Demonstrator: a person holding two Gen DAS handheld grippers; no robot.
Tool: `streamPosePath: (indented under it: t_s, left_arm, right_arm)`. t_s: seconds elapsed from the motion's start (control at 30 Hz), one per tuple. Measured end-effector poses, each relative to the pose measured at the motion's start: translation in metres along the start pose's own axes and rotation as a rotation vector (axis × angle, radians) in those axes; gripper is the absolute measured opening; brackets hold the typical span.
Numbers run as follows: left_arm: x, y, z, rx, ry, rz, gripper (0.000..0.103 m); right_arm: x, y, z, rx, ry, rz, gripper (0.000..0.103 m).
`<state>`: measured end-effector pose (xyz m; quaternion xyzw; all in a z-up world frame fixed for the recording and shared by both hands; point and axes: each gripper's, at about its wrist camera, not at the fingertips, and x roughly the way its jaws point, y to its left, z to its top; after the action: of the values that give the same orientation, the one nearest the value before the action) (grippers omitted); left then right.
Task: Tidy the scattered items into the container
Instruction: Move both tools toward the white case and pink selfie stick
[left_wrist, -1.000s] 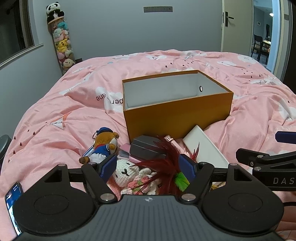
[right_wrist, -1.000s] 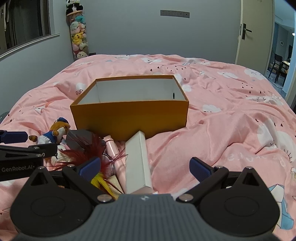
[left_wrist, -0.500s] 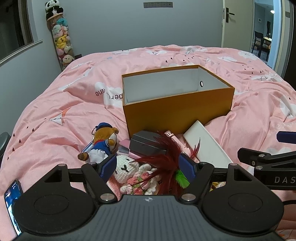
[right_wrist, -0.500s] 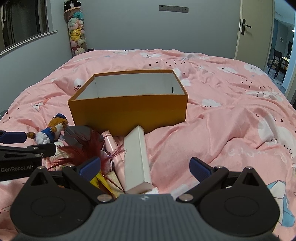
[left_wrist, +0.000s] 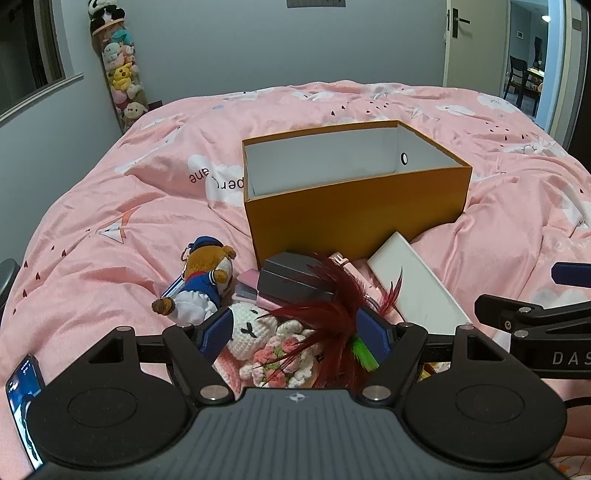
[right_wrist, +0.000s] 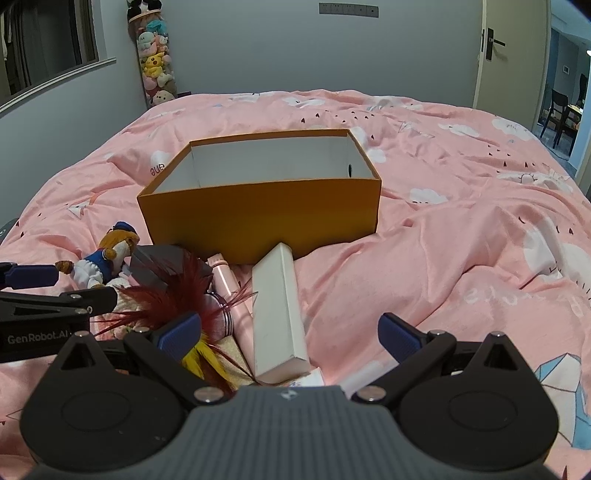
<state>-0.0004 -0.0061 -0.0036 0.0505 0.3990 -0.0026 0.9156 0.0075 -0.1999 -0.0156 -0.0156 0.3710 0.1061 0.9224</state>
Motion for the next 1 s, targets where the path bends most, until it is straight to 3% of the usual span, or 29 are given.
streamPosePath:
  t_s: [0.17, 0.4, 0.73, 1.0]
  left_arm:
    - [0.001, 0.001, 0.001, -0.006, 0.002, -0.010, 0.087]
    - [0.003, -0.001, 0.005, 0.004, 0.002, -0.036, 0.085]
    - [0.017, -0.013, 0.016, 0.030, 0.028, -0.116, 0.059]
    - [0.044, -0.034, 0.034, 0.022, 0.087, -0.251, 0.055]
  right_arm:
    - [0.001, -0.002, 0.000, 0.011, 0.003, 0.005, 0.101]
    - [0.006, -0.008, 0.002, 0.036, 0.027, 0.038, 0.077]
    - [0.020, -0.017, 0.007, 0.022, 0.059, 0.061, 0.029]
    - [0.041, -0.028, 0.009, 0.001, 0.091, 0.057, 0.018]
